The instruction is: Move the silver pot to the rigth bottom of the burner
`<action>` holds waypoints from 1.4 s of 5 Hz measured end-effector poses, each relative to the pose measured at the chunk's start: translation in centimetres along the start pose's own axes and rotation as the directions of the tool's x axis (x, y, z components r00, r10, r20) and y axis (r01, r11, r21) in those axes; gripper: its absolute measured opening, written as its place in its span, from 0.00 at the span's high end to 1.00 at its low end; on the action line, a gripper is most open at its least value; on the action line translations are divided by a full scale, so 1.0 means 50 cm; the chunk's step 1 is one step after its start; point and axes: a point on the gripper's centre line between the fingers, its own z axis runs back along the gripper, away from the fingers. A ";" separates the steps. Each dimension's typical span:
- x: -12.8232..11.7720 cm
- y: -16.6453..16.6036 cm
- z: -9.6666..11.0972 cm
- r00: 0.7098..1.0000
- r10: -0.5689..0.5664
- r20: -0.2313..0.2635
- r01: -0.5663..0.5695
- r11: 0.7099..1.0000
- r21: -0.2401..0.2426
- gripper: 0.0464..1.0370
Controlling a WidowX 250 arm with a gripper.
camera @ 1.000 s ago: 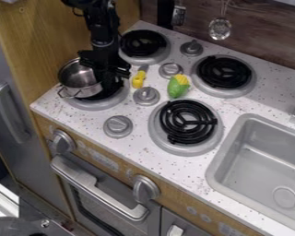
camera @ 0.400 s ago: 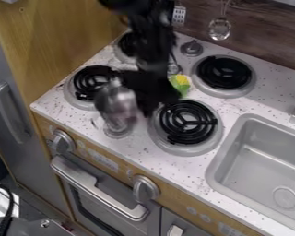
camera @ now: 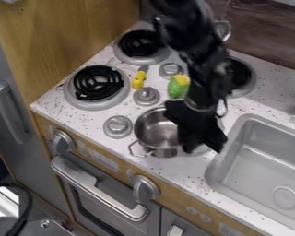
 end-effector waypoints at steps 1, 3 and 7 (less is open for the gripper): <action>0.032 -0.030 -0.019 0.999 -0.042 0.009 0.042 0.999 0.003 0.98; 0.103 -0.020 -0.043 1.000 -0.004 0.030 0.004 1.000 0.020 0.98; 0.087 0.022 0.055 0.946 0.312 0.084 -0.308 0.950 -0.056 0.20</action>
